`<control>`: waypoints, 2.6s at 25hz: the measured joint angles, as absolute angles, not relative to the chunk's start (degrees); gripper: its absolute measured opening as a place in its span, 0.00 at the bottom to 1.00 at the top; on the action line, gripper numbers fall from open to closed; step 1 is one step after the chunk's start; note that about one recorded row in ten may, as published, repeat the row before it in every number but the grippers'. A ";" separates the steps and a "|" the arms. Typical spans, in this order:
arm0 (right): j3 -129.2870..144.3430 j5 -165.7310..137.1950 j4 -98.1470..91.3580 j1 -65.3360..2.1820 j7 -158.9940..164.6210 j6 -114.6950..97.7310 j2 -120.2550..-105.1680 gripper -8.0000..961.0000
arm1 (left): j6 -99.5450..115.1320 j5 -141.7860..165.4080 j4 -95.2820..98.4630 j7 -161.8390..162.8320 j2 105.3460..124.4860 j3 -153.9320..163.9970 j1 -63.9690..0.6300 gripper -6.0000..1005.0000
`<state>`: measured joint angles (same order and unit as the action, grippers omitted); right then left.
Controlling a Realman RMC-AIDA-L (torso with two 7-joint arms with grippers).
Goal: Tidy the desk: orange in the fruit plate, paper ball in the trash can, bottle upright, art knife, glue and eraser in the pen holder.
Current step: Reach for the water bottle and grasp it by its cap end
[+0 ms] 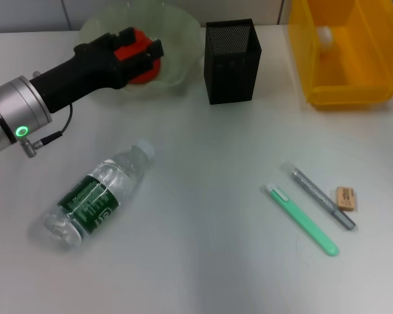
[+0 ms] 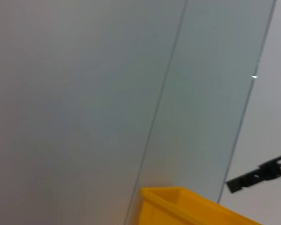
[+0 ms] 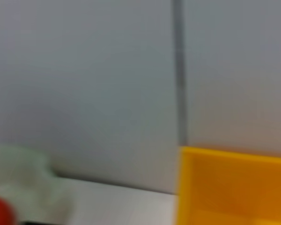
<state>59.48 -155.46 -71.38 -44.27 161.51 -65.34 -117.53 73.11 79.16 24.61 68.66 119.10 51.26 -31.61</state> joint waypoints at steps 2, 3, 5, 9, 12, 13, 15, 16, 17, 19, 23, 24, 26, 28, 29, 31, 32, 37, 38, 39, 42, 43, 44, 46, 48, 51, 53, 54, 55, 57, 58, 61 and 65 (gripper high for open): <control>59.48 -147.15 -72.67 -41.75 156.26 -65.54 -117.51 0.84 | 71.24 78.79 24.65 70.95 119.02 51.63 -31.91 0.72; 59.48 -141.88 -73.12 -40.36 152.80 -65.57 -117.50 0.84 | 71.11 78.83 24.72 71.31 118.99 51.86 -32.00 0.72; 59.46 -132.64 -73.29 -37.63 146.36 -65.93 -117.42 0.84 | 70.93 78.85 25.19 71.99 118.91 52.88 -32.03 0.72; 58.47 -117.51 -69.91 -33.88 132.68 -69.11 -116.88 0.84 | 70.95 78.25 25.88 71.99 119.07 53.35 -31.57 0.72; 55.89 -107.49 -63.81 -32.00 118.99 -75.45 -116.76 0.84 | 71.16 77.74 25.78 71.58 119.09 53.20 -31.27 0.72; 54.67 -104.93 -61.19 -31.59 114.29 -77.77 -116.76 0.84 | 71.29 77.16 25.80 71.26 119.08 53.21 -31.03 0.72; 51.45 -101.30 -54.64 -31.14 106.13 -82.15 -116.76 0.84 | 71.47 75.70 25.60 70.96 119.06 53.34 -30.64 0.72; 49.86 -100.55 -51.75 -31.09 103.16 -83.56 -116.75 0.84 | 71.53 74.71 25.45 70.89 119.03 53.42 -30.46 0.72; 48.37 -100.15 -49.11 -31.07 100.59 -84.77 -116.67 0.84 | 71.61 73.18 25.32 70.87 119.00 53.47 -30.02 0.72; 45.45 -99.85 -43.90 -31.05 95.25 -87.39 -116.27 0.84 | 71.87 72.15 25.31 70.87 118.94 53.60 -29.64 0.72; 42.77 -99.69 -37.40 -30.87 86.63 -91.34 -115.51 0.84 | 73.36 72.45 25.89 70.86 118.48 54.99 -29.47 0.72; 42.61 -99.67 -36.78 -30.75 85.63 -91.73 -115.51 0.84 | 73.55 72.60 26.05 70.88 118.37 55.47 -29.45 0.72; 42.48 -99.61 -36.26 -30.44 84.17 -92.10 -115.68 0.84 | 73.62 72.64 26.30 70.88 118.33 55.85 -29.36 0.72; 42.53 -99.55 -36.23 -30.17 83.28 -92.18 -116.04 0.84 | 73.68 72.64 26.68 70.77 118.39 55.85 -29.10 0.72; 42.53 -99.54 -36.22 -30.02 83.04 -92.22 -116.19 0.84 | 73.70 72.62 26.79 70.75 118.46 55.83 -29.00 0.72; 42.50 -99.51 -36.32 -29.71 82.81 -92.36 -116.51 0.84 | 73.72 72.49 26.84 70.75 118.57 55.65 -28.83 0.72; 42.48 -99.49 -36.45 -29.62 82.82 -92.53 -116.62 0.84 | 73.71 72.35 26.86 70.75 118.62 55.45 -28.65 0.72; 42.45 -99.46 -36.54 -29.45 82.84 -93.18 -116.70 0.84 | 73.66 76.90 32.46 77.15 117.80 56.87 -27.84 0.72; 42.45 -99.45 -36.56 -29.44 82.84 -93.08 -116.70 0.84 | 73.49 81.29 36.45 81.40 117.44 57.15 -27.49 0.72; 42.44 -99.44 -36.61 -29.44 82.84 -92.95 -116.69 0.84 | 73.47 83.98 38.62 83.87 117.31 57.21 -27.29 0.72; 41.69 -99.41 -36.91 -29.44 83.77 -92.97 -116.42 0.84 | 74.79 92.91 47.12 93.07 116.86 57.13 -26.83 0.72; 41.69 -99.41 -36.91 -29.44 83.77 -92.97 -116.42 0.84 | 75.66 95.57 49.89 96.13 116.75 57.22 -26.72 0.72; 41.28 -99.40 -36.95 -29.44 83.87 -93.05 -116.34 0.84 | 76.53 98.03 52.14 98.72 116.70 57.28 -26.67 0.72; 40.63 -99.40 -36.97 -29.38 83.89 -93.33 -116.30 0.84 | 78.23 103.77 57.04 105.09 116.72 57.33 -26.65 0.72; 40.35 -99.40 -36.97 -29.20 83.90 -93.45 -116.29 0.84 | 79.53 109.56 61.66 110.39 117.35 57.44 -26.89 0.72; 40.33 -99.40 -36.97 -28.94 83.92 -93.42 -116.30 0.84 | 80.44 114.96 65.71 115.02 118.38 58.87 -27.23 0.72; 40.31 -99.40 -36.97 -28.79 83.93 -93.30 -116.45 0.84 | 80.19 116.21 66.65 117.74 118.49 61.62 -27.48 0.72; 40.31 -99.40 -36.96 -28.77 83.92 -93.30 -116.54 0.84 | 79.99 116.54 66.73 119.12 118.47 63.29 -27.70 0.72; 40.30 -99.40 -36.96 -28.74 83.92 -93.29 -116.65 0.84 | 79.75 117.25 66.75 120.70 118.46 64.75 -28.09 0.72; 40.30 -99.40 -36.94 -28.74 83.70 -93.29 -116.81 0.84 | 79.51 118.70 66.78 122.79 118.50 66.73 -28.77 0.72; 40.29 -99.40 -36.94 -28.74 83.65 -93.27 -116.85 0.84 | 79.36 119.58 66.80 123.87 118.54 67.65 -29.10 0.72; 40.27 -99.40 -36.92 -28.77 83.51 -93.25 -116.89 0.84 | 78.25 122.11 66.91 127.54 118.61 70.79 -30.10 0.72; 40.25 -99.40 -36.91 -28.80 83.44 -93.30 -116.89 0.84 | 76.81 126.24 66.99 132.44 118.70 72.97 -31.83 0.72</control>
<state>40.25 -99.40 -36.91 -28.80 83.44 -93.30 -116.89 76.81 126.24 66.99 132.44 118.70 72.97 -31.83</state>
